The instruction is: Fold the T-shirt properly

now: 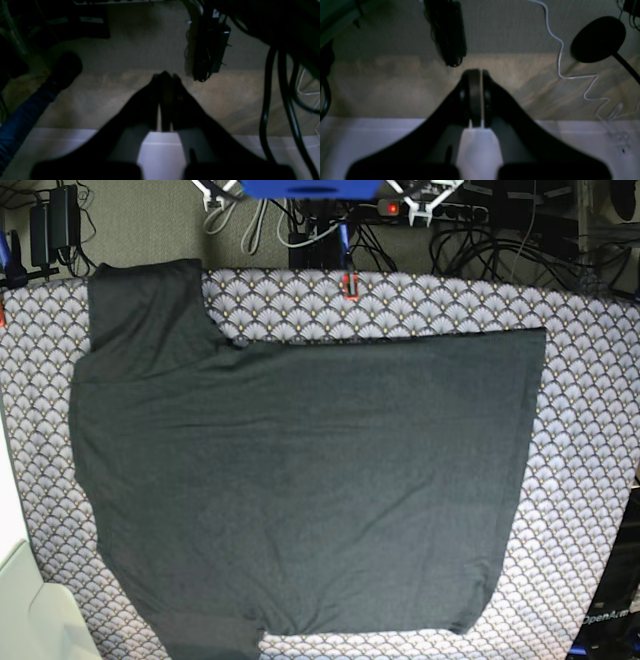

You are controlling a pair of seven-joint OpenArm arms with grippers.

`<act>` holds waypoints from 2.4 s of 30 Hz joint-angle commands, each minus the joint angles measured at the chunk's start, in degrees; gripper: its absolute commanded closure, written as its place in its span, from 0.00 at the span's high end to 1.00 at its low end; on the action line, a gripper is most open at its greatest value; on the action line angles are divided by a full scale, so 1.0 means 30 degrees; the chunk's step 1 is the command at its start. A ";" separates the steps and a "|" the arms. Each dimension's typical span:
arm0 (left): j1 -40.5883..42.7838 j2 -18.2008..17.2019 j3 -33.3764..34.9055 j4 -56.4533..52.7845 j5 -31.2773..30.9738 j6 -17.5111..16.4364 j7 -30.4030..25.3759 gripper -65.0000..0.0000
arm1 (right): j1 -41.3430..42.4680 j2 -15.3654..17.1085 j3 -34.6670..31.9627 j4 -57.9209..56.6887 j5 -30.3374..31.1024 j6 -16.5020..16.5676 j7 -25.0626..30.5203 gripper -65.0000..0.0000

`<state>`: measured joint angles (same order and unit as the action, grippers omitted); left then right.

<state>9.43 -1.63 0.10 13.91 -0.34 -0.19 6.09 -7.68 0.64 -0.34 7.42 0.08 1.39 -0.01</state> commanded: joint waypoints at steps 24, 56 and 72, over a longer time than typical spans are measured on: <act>1.3926 -0.2490 -0.0047 2.3832 -0.0048 0.0047 0.0183 0.00 | -1.4157 0.0210 0.0245 2.5028 0.0048 -0.0243 -0.2912 0.00; 1.2549 -0.4571 -0.6289 3.4029 -1.0774 -0.0041 0.8945 0.01 | -0.9761 0.0767 0.3703 3.6105 0.0077 -0.0214 -1.0267 0.00; 0.9530 -0.4483 -0.9630 3.3971 -1.2708 -0.0041 1.0821 0.01 | -0.8208 0.1411 0.3673 3.6017 0.0077 -0.0214 -1.0385 0.00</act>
<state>37.67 -14.57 -28.36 114.89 -38.09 -0.19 39.62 -32.18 4.58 10.48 114.63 0.34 1.02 -32.60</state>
